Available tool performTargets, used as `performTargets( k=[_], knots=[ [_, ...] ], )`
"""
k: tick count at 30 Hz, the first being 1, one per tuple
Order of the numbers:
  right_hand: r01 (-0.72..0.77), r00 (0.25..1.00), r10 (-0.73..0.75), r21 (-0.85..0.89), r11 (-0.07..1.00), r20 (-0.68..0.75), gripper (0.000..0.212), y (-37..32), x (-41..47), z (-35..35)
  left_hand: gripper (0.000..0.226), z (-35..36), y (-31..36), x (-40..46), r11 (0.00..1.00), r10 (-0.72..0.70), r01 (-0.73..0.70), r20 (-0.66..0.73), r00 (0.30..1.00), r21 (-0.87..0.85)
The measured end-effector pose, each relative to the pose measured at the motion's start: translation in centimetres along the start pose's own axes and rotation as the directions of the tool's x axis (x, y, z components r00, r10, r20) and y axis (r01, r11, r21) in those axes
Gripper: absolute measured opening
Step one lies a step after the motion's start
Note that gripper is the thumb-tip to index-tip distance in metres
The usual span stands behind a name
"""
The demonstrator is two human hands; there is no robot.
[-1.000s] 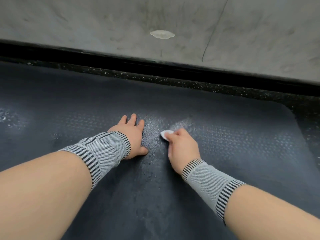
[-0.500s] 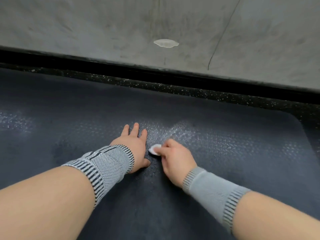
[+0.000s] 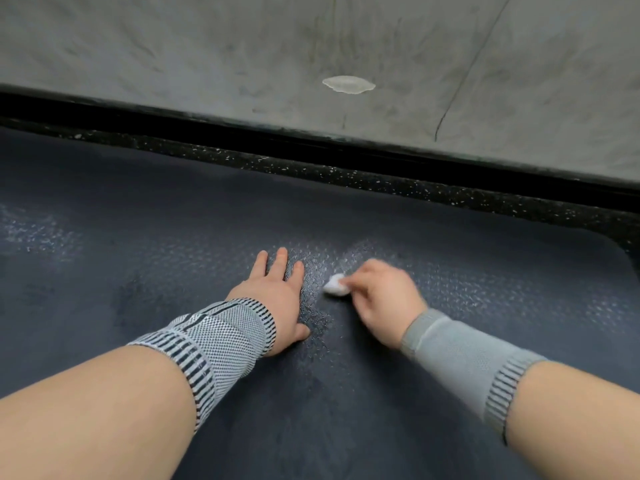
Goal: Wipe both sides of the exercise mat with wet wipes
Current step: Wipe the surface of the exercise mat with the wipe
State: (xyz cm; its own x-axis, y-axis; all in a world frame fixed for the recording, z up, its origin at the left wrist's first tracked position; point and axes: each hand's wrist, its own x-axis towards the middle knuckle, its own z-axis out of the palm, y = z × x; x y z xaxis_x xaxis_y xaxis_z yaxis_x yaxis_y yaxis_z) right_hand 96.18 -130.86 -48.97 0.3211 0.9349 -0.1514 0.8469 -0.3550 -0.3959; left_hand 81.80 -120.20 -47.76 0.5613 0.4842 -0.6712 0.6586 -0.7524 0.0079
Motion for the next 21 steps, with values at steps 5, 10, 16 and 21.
performTargets(
  k=[5, 10, 16, 21],
  knots=[
    [-0.591, 0.745, 0.591, 0.106, 0.800, -0.310, 0.027, 5.3, 6.7, -3.2, 0.102, 0.2, -0.1, 0.0, 1.000, -0.002, 0.002, 0.003, 1.000, 0.005],
    [-0.337, 0.923, 0.342, 0.062, 0.940, -0.178, 0.030, 0.3, 5.5, 0.4, 0.102, 0.2, -0.1, 0.1, 1.000, -0.001, 0.001, 0.002, 1.000, 0.004],
    [-0.406, 0.875, 0.393, 0.015, 0.914, -0.282, 0.029, 4.2, 6.9, -2.7, 0.101, 0.2, -0.1, 0.1, 1.000, 0.008, -0.007, 0.005, 1.000, -0.006],
    [-0.617, 0.758, 0.608, 0.043, 0.786, -0.238, 0.027, 3.0, 10.3, -2.6, 0.101, 0.2, -0.1, 0.1, 1.000, 0.006, -0.006, 0.012, 1.000, 0.001]
  ],
)
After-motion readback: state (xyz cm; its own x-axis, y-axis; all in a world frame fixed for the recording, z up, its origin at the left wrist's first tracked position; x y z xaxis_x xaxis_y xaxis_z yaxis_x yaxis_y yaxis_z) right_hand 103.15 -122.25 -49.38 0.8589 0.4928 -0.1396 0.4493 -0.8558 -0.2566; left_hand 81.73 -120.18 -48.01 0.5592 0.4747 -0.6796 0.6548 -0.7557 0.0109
